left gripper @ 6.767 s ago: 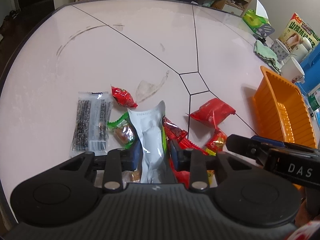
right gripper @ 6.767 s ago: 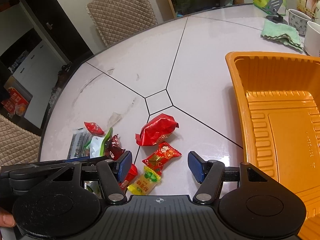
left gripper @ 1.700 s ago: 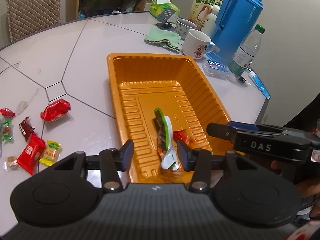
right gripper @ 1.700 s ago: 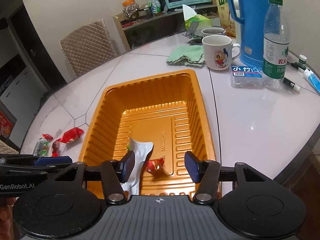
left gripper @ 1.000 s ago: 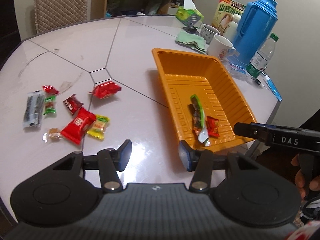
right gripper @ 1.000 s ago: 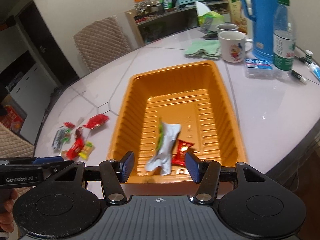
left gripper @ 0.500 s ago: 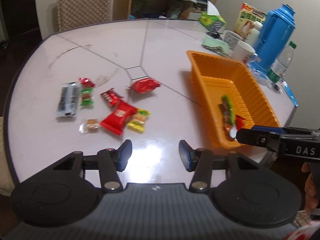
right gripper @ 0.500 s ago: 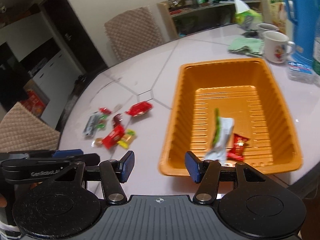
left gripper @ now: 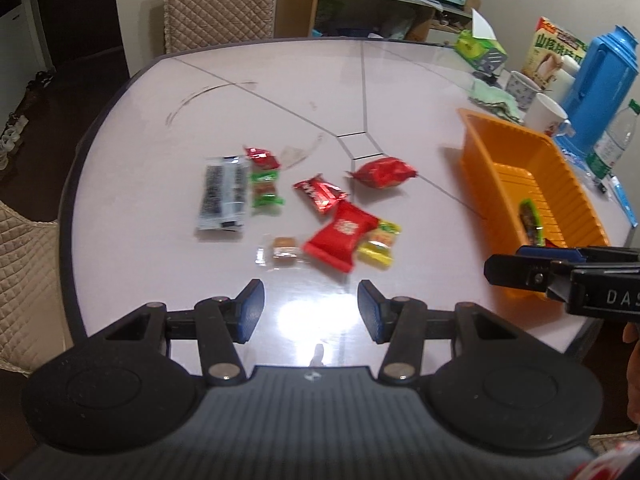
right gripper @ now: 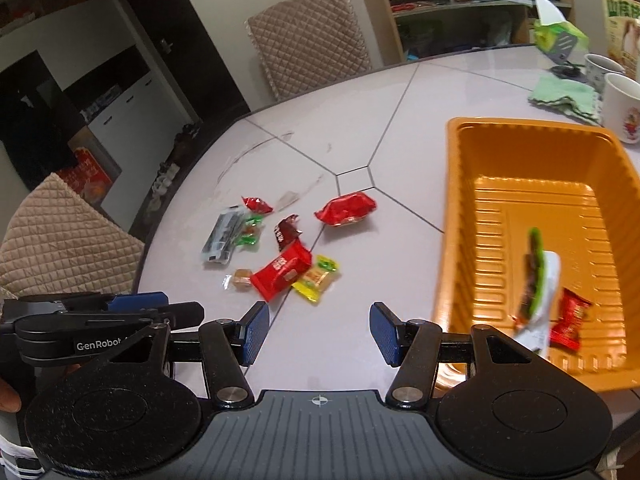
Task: Organize snacks
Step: 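Move both grippers back over the remaining snacks, then grasp the small brown candy with the left gripper while the right grasps the red packet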
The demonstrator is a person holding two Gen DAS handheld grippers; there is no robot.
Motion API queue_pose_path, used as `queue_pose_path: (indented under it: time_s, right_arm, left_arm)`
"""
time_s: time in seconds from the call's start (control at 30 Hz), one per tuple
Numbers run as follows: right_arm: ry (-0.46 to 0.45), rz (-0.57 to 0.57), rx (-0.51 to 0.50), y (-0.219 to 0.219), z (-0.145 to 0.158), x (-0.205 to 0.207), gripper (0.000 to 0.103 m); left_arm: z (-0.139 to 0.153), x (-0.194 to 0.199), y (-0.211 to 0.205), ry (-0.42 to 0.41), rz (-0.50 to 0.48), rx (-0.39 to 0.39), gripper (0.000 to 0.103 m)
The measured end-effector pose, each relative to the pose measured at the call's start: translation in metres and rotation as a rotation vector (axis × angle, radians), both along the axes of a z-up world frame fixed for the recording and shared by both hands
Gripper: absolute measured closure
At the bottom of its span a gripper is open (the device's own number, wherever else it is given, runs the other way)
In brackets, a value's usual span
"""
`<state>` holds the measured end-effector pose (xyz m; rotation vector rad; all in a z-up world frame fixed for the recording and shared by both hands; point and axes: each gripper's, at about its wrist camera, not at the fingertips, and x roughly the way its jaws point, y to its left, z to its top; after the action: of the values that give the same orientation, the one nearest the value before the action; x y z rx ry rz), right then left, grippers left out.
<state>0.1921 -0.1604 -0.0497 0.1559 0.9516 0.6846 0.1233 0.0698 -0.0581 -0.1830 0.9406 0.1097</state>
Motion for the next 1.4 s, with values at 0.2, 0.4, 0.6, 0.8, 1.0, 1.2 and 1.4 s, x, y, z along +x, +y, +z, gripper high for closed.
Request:
queue_pose_path:
  time_s: [0.2,0.4,0.6,0.8,1.0,1.2,1.4]
  right_arm:
    - [0.006,0.008,-0.032,0.029,-0.013,0.008,0.047]
    - [0.020,-0.003,-0.054,0.045,-0.024,0.016,0.047]
    - [0.036,-0.033,-0.077,0.054,-0.032,0.024,0.047]
    - [0.066,-0.074,-0.080,0.054,-0.037,0.033,0.047]
    - [0.086,-0.095,-0.085,0.054,-0.041,0.038,0.047]
    - [0.091,-0.096,-0.082,0.057,-0.043,0.040,0.047]
    - [0.082,-0.068,-0.070,0.066,-0.042,0.043,0.047]
  left_arm:
    - [-0.011,0.009,0.017,0.002,-0.013,0.010,0.056]
    - [-0.023,0.027,0.022,-0.009,-0.087,0.038,0.057]
    - [-0.039,0.049,0.021,-0.005,-0.175,0.085,0.060]
    - [-0.055,0.066,0.021,0.015,-0.255,0.123,0.062]
    - [-0.068,0.078,0.022,0.041,-0.284,0.107,0.065]
    - [-0.070,0.077,0.024,0.036,-0.300,0.063,0.080]
    - [-0.066,0.072,0.027,0.025,-0.277,0.050,0.085]
